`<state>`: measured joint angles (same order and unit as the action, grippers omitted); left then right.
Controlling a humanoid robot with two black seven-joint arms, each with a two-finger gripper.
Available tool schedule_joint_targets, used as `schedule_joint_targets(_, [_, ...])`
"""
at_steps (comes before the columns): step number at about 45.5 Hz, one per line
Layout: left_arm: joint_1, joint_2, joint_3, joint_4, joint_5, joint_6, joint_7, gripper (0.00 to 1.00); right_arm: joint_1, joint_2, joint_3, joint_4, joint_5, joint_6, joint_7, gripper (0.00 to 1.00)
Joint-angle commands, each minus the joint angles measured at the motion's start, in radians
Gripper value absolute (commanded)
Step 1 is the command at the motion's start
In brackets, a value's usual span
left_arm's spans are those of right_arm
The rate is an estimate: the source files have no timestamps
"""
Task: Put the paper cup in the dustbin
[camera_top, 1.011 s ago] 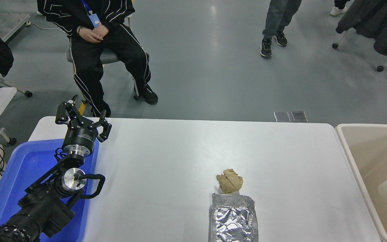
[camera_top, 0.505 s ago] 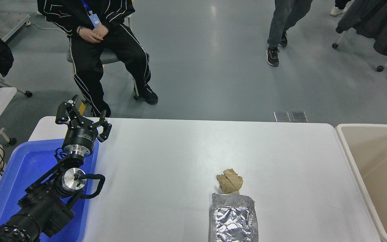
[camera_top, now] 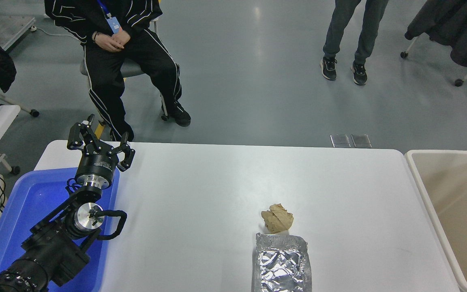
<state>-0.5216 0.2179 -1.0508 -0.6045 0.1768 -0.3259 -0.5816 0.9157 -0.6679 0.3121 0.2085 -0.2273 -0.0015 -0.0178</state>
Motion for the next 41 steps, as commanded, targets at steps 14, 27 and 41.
schedule_joint_targets(14, [0.000,0.000,0.000,0.000,0.000,0.001,-0.001,1.00,0.132,-0.168,0.369,0.491,0.000,-0.005,0.002,0.99])
schedule_joint_targets(27, [0.000,0.000,0.000,0.000,0.000,0.001,0.000,1.00,0.097,-0.119,0.558,0.600,0.002,-0.002,0.006,0.99])
schedule_joint_targets(41, [0.000,0.000,0.000,0.000,0.000,0.001,-0.001,1.00,-0.081,0.045,0.598,0.632,0.000,-0.002,0.233,0.99])
